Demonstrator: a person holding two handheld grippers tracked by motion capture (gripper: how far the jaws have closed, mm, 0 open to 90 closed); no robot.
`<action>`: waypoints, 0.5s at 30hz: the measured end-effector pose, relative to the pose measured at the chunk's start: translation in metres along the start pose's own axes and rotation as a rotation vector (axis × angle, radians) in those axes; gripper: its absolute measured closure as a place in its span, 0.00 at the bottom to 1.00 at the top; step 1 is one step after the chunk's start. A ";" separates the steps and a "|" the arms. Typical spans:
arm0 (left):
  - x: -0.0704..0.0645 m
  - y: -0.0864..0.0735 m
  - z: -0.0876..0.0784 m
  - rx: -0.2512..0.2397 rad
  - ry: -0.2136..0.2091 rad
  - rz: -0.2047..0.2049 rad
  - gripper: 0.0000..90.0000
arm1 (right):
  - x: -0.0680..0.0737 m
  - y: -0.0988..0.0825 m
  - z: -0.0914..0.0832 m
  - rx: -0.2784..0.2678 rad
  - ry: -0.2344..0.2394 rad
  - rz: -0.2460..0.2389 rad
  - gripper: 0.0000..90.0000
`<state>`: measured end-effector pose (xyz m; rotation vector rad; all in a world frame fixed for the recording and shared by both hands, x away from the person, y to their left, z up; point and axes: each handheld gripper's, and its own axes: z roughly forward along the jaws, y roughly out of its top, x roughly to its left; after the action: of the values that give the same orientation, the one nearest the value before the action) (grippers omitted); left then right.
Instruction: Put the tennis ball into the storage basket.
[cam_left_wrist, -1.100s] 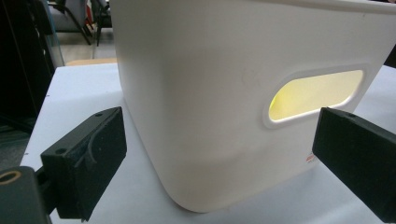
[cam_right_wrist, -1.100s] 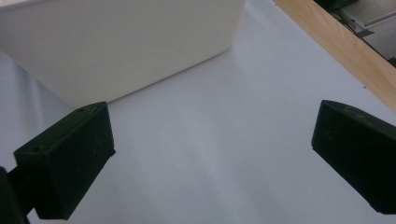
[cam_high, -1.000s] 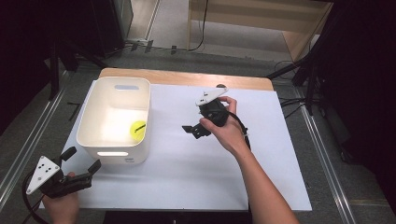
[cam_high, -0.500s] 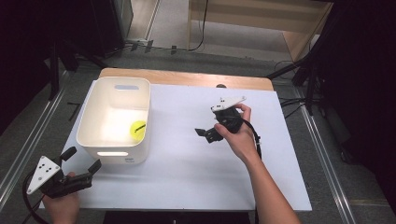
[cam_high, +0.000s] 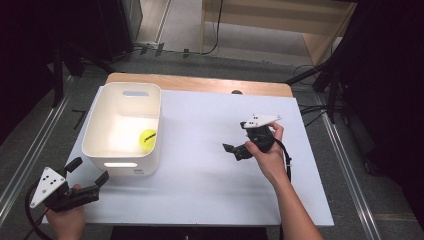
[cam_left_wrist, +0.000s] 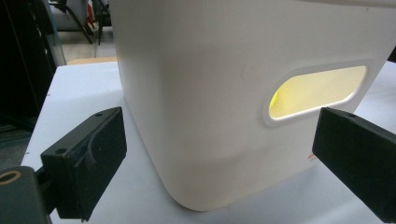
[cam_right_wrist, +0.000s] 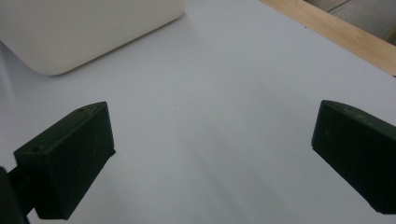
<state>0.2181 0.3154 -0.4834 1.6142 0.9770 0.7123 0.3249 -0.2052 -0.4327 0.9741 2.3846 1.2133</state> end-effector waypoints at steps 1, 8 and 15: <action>0.000 0.000 0.000 0.001 0.000 0.001 0.03 | -0.001 -0.003 -0.002 -0.002 -0.001 0.000 0.00; 0.000 0.000 0.000 0.002 0.003 -0.003 0.03 | -0.006 -0.019 -0.014 -0.028 -0.018 0.027 0.00; -0.001 0.000 0.001 0.001 0.008 0.001 0.03 | -0.010 -0.035 -0.025 -0.048 -0.035 0.049 0.00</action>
<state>0.2186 0.3140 -0.4839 1.6138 0.9818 0.7197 0.3036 -0.2410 -0.4458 1.0358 2.3063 1.2549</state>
